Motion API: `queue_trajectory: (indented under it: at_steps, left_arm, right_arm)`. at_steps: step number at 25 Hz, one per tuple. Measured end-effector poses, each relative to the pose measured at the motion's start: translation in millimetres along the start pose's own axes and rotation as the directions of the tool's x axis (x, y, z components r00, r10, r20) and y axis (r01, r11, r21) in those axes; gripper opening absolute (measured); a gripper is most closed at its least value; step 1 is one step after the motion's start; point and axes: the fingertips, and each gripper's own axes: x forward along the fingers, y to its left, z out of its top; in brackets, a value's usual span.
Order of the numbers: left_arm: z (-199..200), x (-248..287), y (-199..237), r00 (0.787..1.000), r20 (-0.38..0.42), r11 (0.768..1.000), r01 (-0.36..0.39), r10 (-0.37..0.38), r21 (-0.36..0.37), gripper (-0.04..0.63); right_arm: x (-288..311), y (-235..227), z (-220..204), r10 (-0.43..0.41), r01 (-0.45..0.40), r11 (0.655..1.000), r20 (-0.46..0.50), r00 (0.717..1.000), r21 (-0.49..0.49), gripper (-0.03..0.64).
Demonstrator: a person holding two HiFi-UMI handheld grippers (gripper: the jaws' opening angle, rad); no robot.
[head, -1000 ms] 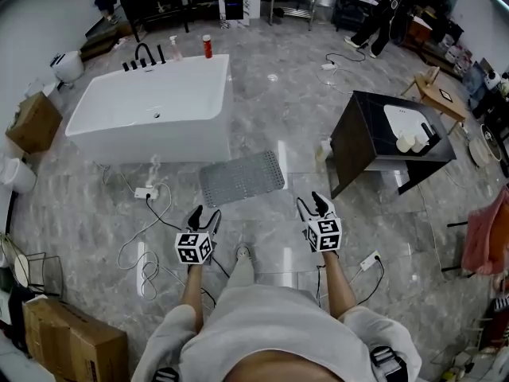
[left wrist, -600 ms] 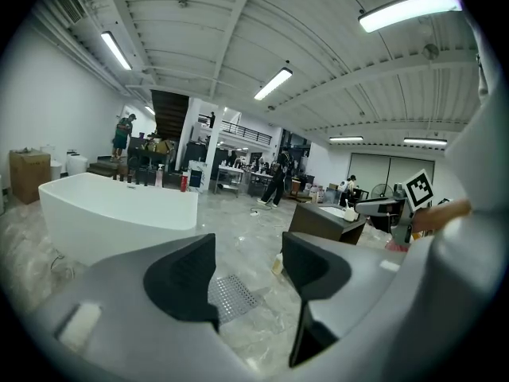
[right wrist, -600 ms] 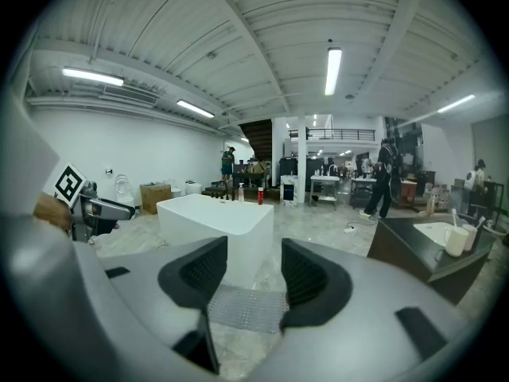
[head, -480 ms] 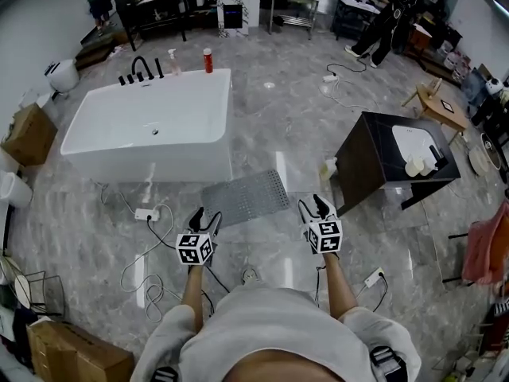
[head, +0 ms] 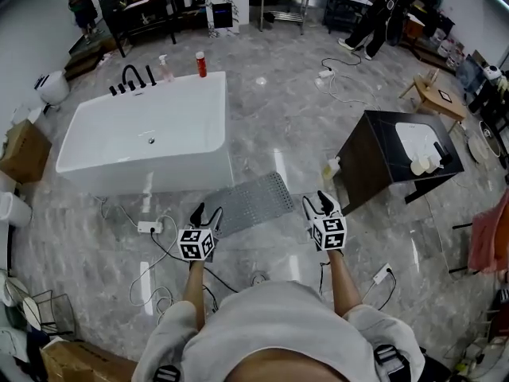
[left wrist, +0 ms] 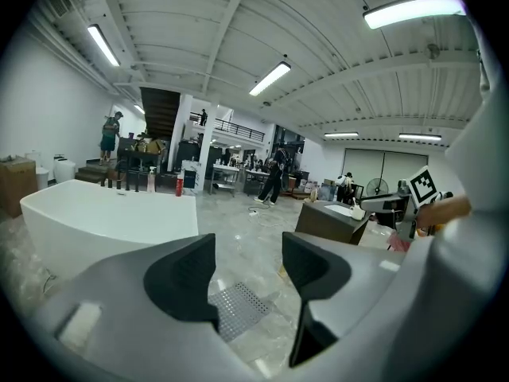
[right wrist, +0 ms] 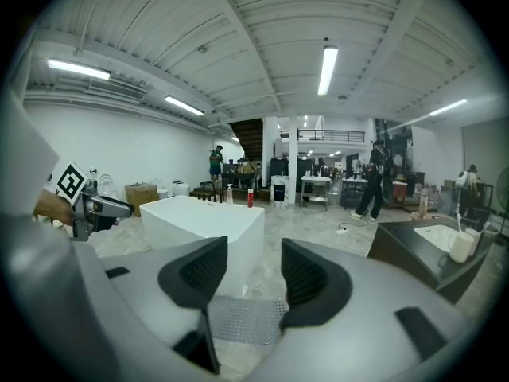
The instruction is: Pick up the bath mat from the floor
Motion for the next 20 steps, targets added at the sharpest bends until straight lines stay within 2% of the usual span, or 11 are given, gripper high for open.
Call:
queue_trajectory:
  at_steps: [12,20]
  left_arm:
    - [0,36,1,0.998,-0.041,0.999,0.044,-0.044,0.016,0.262]
    - [3,75,8,0.998,-0.058,0.999,0.035,-0.034,0.014,0.262]
  right_arm:
    - [8,-17,-24,-0.034,0.036,0.999,-0.059,0.998,0.023,0.218]
    - [38,-41,-34,-0.029,0.033,0.998,-0.084,0.996,0.052,0.218]
